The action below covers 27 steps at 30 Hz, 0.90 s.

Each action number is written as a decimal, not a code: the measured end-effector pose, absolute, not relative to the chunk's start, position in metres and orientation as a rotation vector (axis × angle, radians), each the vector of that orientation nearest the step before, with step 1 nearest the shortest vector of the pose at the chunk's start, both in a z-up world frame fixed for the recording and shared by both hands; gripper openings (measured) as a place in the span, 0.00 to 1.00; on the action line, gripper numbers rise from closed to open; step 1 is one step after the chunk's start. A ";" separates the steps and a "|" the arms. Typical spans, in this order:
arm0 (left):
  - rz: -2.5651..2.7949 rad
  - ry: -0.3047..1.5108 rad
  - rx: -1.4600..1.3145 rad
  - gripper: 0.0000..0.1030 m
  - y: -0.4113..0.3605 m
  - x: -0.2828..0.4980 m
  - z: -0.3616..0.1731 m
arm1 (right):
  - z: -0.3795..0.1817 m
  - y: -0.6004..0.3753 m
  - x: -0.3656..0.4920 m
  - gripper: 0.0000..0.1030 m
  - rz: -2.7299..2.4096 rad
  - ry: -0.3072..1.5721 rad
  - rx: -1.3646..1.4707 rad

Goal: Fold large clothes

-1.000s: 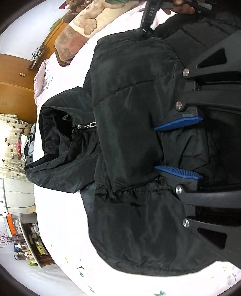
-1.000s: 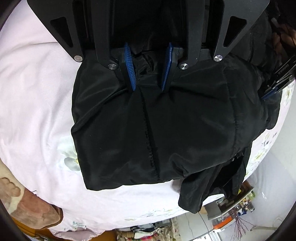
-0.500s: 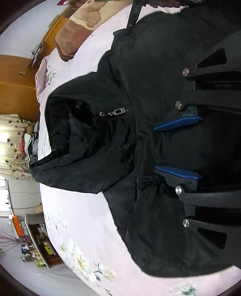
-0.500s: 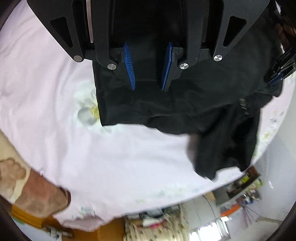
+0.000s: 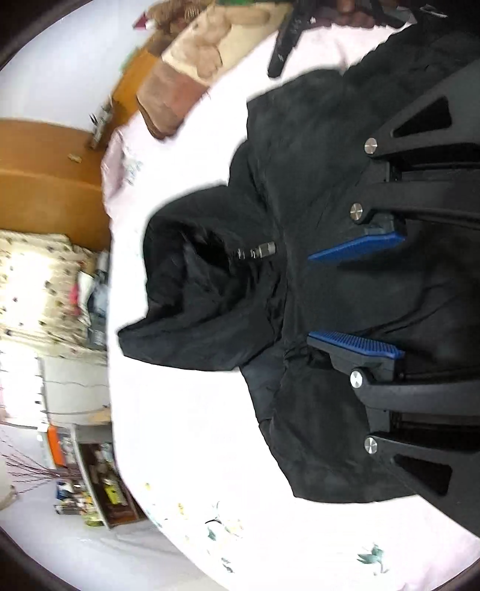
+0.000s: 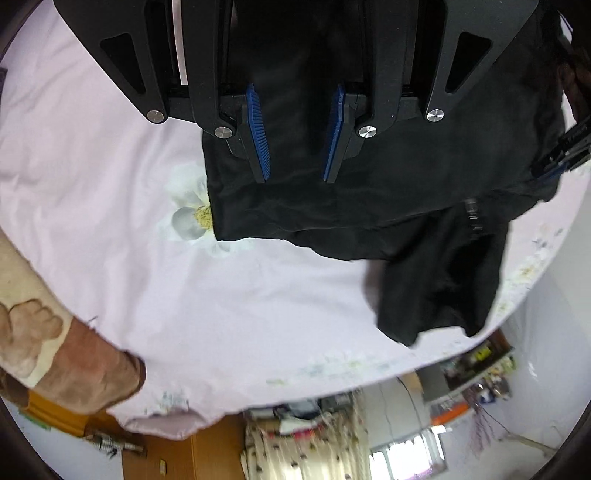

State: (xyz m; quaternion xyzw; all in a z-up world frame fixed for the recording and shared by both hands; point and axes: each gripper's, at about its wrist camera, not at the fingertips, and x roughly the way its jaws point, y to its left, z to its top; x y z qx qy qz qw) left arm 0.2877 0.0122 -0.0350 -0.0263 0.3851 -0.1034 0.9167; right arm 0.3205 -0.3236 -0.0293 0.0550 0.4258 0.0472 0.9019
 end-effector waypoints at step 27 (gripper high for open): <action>-0.202 0.853 -0.110 0.44 0.036 0.271 -0.025 | -0.029 -0.288 0.296 0.45 0.190 0.935 0.112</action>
